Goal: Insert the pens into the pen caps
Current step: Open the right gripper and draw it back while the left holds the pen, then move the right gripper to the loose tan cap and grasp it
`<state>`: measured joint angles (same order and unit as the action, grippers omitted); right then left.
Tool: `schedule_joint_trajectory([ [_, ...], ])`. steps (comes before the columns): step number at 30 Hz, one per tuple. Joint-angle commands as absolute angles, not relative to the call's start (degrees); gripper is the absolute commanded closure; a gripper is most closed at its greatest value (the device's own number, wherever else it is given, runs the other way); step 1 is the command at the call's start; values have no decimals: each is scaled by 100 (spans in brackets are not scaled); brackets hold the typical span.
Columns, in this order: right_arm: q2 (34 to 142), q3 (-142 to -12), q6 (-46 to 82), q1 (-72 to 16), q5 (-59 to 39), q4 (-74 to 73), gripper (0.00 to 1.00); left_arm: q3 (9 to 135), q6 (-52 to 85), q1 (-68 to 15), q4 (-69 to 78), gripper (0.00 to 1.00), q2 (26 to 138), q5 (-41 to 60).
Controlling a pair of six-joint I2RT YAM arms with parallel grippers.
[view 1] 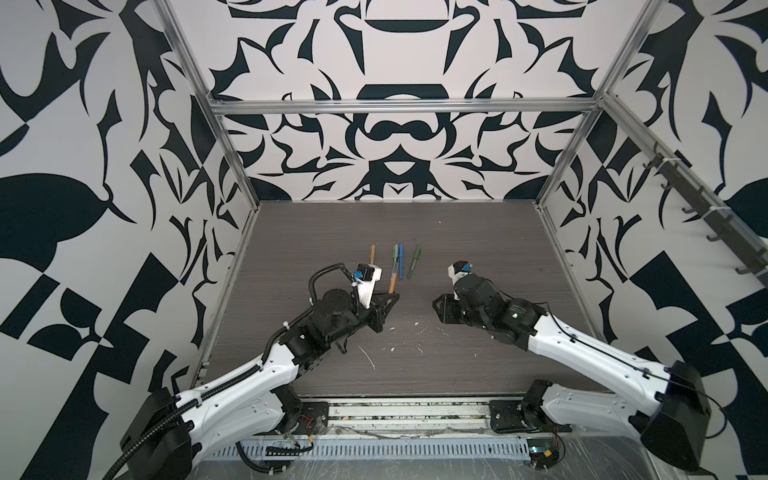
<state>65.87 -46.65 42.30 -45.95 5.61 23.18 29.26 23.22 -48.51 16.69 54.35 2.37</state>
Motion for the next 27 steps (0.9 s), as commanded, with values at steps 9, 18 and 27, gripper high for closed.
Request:
schedule_joint_trajectory([
  [9, 7387, -5079, 3009, -3537, 629, 2416, 60, 3129, 2209, -4860, 1533, 97, 5461, 338],
  [18, 8405, -5658, 2607, -2485, 416, 2562, 50, 3350, 2106, -4869, 1298, 97, 5553, 533],
  [27, 9565, -6015, 2693, -1986, -15, 2288, 48, 3274, 2158, -4878, 1328, 97, 5654, 565],
])
